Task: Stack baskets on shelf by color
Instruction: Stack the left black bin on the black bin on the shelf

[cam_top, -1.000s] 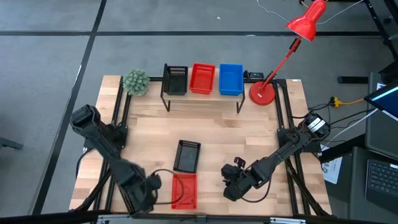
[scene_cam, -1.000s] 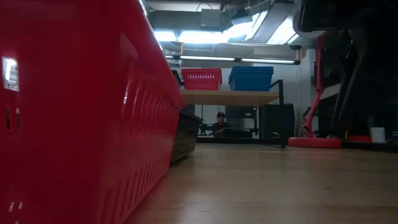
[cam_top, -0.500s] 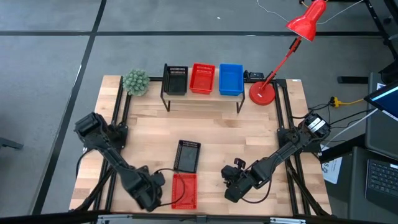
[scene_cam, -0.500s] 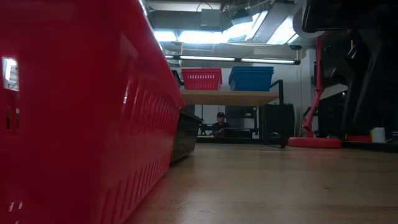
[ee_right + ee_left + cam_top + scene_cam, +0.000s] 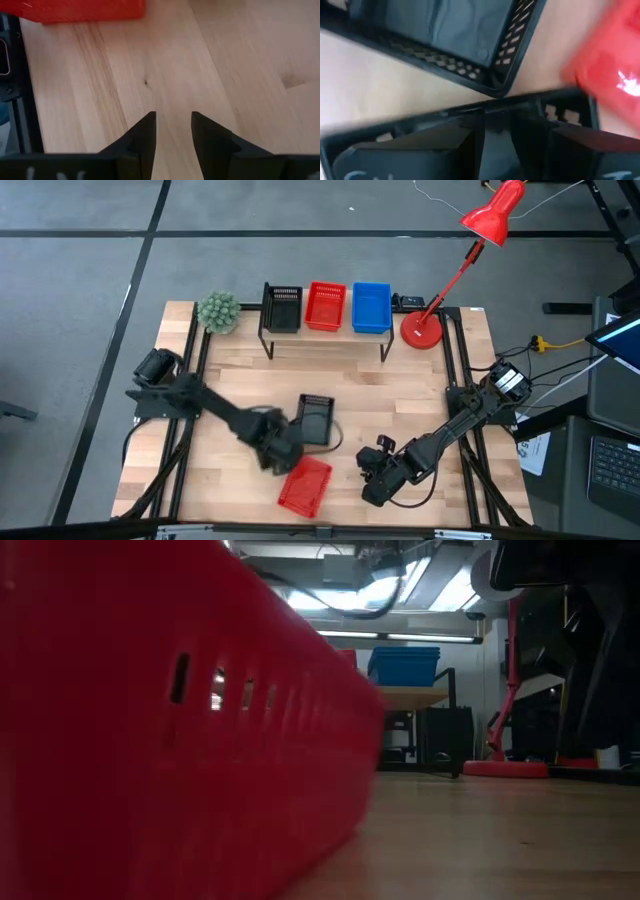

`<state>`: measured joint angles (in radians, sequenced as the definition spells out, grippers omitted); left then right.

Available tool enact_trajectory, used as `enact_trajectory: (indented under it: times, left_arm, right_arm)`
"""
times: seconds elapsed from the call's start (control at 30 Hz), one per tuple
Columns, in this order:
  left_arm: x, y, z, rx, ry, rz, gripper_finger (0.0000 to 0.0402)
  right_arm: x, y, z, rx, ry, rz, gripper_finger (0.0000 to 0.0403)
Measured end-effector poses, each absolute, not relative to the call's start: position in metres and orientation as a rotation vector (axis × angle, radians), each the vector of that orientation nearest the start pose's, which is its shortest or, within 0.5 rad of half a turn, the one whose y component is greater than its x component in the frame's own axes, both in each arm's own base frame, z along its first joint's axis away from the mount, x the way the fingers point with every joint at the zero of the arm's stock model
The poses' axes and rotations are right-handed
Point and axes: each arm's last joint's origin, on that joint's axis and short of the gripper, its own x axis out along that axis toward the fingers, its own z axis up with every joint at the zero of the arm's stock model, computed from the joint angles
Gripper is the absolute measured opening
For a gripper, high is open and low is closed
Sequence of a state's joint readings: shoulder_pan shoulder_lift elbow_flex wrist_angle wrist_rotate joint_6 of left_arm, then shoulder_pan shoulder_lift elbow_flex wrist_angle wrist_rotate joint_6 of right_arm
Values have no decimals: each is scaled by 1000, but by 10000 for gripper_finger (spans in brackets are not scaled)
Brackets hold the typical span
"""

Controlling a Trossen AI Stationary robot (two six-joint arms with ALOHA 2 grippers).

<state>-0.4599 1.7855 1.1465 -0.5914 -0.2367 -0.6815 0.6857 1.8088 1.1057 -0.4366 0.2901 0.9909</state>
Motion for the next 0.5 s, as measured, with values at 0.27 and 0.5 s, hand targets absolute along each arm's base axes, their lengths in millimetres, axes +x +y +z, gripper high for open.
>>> enact_trajectory:
  times: [0.27,0.5]
  left_arm:
    - [341,-106,182,-140,1005,153,81]
    - [315,-108,232,-100,1084,146,81]
  right_arm:
    - [274,214,161,358,1053,-167,122]
    - [280,217,165,181,986,-55,122]
